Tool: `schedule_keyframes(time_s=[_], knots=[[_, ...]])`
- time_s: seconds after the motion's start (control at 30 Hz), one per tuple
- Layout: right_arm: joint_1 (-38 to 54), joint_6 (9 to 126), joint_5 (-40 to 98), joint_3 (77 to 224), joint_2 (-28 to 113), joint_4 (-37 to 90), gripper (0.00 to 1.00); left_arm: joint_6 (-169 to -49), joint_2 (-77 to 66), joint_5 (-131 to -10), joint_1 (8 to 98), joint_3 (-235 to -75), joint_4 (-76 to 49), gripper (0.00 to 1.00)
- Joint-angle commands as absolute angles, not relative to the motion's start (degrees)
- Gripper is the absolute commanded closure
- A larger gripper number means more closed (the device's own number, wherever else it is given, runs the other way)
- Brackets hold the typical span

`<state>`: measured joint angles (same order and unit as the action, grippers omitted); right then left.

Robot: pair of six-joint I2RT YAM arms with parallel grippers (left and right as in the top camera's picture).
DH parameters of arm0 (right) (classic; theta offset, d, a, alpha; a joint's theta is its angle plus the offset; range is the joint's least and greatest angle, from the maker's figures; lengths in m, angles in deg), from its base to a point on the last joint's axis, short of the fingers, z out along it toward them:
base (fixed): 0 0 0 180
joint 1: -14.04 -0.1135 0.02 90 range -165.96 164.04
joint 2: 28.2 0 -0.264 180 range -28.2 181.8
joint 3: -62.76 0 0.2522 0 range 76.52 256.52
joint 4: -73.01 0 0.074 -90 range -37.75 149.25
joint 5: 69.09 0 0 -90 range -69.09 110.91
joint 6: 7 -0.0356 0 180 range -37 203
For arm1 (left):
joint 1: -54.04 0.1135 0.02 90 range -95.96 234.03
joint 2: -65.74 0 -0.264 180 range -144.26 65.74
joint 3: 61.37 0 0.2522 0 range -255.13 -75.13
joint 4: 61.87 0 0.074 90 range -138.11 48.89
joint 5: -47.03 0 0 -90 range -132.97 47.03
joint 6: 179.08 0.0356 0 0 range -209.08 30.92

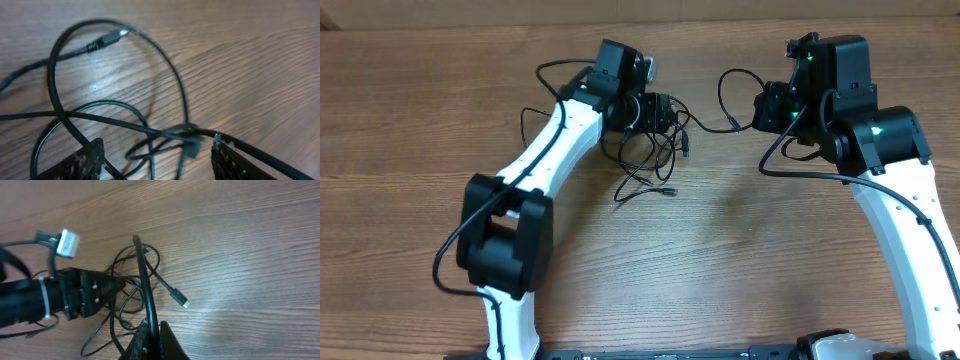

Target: Untangle cables

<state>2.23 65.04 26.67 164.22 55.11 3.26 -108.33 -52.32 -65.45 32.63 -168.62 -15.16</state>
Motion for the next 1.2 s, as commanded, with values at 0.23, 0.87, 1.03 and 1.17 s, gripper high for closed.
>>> schedule_keyframes(time_s=[0.23, 0.87, 1.03, 1.17], knots=[[2.1, 65.5, 27.0, 165.9, 53.7, 3.3, 0.96, -105.3, -55.8, -63.6, 32.2, -169.6, -15.1, 0.43], [2.1, 65.5, 27.0, 165.9, 53.7, 3.6, 0.96, -104.0, -55.9, -61.4, 30.0, -163.7, -17.5, 0.49], [2.1, 65.5, 27.0, 165.9, 53.7, 3.6, 0.96, -104.0, -55.9, -60.4, 29.9, -162.8, -18.8, 0.51], [2.1, 65.5, 27.0, 165.9, 53.7, 3.6, 0.96, -104.1, -55.9, -60.4, 29.3, -161.8, -21.0, 0.53]])
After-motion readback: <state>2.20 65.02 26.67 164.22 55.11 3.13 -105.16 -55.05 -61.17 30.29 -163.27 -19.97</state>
